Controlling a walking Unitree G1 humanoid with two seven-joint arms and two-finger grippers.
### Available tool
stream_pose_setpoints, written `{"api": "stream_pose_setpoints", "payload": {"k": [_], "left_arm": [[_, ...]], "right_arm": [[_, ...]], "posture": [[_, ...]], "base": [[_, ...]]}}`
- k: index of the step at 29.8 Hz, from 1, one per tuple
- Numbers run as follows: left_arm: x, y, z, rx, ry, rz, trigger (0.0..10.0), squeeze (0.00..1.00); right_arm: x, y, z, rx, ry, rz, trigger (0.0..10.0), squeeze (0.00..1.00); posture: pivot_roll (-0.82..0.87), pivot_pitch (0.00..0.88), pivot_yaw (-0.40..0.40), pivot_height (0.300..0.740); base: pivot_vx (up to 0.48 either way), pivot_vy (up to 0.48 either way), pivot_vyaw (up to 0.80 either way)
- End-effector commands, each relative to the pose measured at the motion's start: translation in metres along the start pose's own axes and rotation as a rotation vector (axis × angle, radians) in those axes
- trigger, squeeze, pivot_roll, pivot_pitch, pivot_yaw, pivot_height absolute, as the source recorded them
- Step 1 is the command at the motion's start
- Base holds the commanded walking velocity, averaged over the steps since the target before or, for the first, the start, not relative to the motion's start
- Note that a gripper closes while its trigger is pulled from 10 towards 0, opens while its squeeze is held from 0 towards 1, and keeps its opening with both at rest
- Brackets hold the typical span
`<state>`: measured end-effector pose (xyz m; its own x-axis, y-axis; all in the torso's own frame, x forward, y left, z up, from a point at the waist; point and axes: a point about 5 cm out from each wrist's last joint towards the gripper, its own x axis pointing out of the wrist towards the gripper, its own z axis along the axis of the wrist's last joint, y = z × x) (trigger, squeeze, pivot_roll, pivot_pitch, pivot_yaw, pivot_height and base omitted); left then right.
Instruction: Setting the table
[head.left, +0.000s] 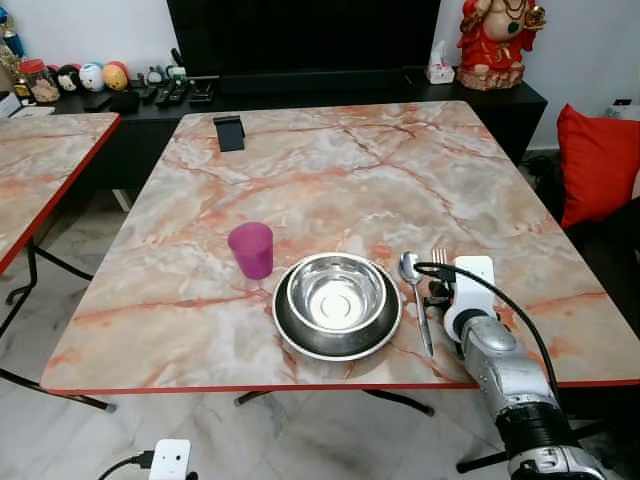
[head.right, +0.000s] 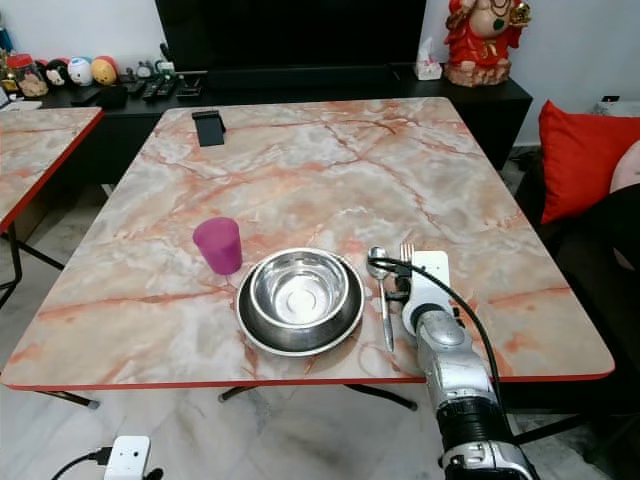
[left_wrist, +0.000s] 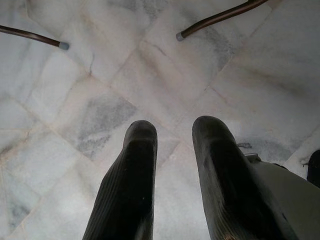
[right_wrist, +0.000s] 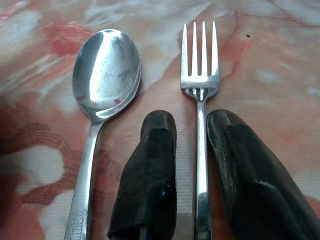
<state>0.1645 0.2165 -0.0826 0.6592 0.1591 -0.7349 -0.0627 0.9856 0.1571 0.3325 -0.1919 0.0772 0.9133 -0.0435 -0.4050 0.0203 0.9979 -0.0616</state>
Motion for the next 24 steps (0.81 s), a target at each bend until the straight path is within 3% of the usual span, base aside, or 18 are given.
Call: {"api": "stream_pose_setpoints", "payload": {"k": [1,3,5,6,7,8,11,12,13,14,24], "left_arm": [[-0.0001,0.0017,-0.0007,0.019,0.007,-0.002,10.0,0.00],[-0.0001,0.0017,-0.0007,0.019,0.007,-0.002,10.0,0.00],[0.0000,0.0015,-0.0006,0.019,0.007,-0.002,10.0,0.00],[0.0000,0.0015,-0.0006,0.019,0.007,-0.002,10.0,0.00],[0.0000,0.0015,-0.0006,0.019,0.007,-0.002,10.0,0.00],[0.0000,0.0014,-0.0007,0.019,0.008,-0.002,10.0,0.00],[-0.0001,0.0014,-0.0009,0.020,0.009,-0.004,10.0,0.00],[-0.0001,0.0015,-0.0010,0.020,0.009,-0.004,10.0,0.00],[-0.0001,0.0015,-0.0011,0.020,0.010,-0.004,10.0,0.00],[-0.0001,0.0017,-0.0011,0.020,0.010,-0.004,10.0,0.00],[-0.0001,0.0019,-0.0012,0.020,0.013,-0.005,10.0,0.00]], "right_arm": [[0.0017,0.0060,-0.0001,-0.004,0.016,0.017,10.0,0.00],[0.0018,0.0063,0.0001,-0.003,0.015,0.019,10.0,0.00],[0.0020,0.0077,0.0003,-0.001,0.014,0.024,10.0,0.26],[0.0020,0.0079,0.0003,0.000,0.014,0.025,10.0,0.26],[0.0021,0.0083,0.0003,0.002,0.013,0.027,10.0,0.70],[0.0021,0.0089,0.0004,0.004,0.012,0.029,10.0,1.00],[0.0021,0.0093,0.0005,0.005,0.011,0.030,10.0,1.00],[0.0021,0.0092,0.0006,0.005,0.011,0.028,10.0,0.37],[0.0021,0.0091,0.0006,0.004,0.011,0.027,10.0,0.37],[0.0021,0.0090,0.0006,0.004,0.011,0.026,10.0,0.00],[0.0020,0.0086,0.0025,0.004,0.005,0.022,10.0,0.00]], "posture": [[-0.07,0.016,0.048,0.740],[-0.07,0.017,0.048,0.740],[-0.07,0.017,0.048,0.740],[-0.07,0.017,0.048,0.740],[-0.07,0.017,0.048,0.740],[-0.07,0.017,0.048,0.740],[-0.07,0.017,0.048,0.740],[-0.07,0.017,0.048,0.740],[-0.07,0.017,0.048,0.740],[-0.07,0.017,0.048,0.740],[-0.07,0.015,0.049,0.740]], "base": [[0.000,0.000,0.00],[0.000,0.000,0.00],[0.000,0.000,0.00],[0.000,0.000,0.00],[0.000,0.000,0.00],[0.000,0.000,0.00],[0.000,0.000,0.00],[0.000,0.000,0.00],[0.000,0.000,0.00],[0.000,0.000,0.00],[0.000,0.000,0.00]]}}
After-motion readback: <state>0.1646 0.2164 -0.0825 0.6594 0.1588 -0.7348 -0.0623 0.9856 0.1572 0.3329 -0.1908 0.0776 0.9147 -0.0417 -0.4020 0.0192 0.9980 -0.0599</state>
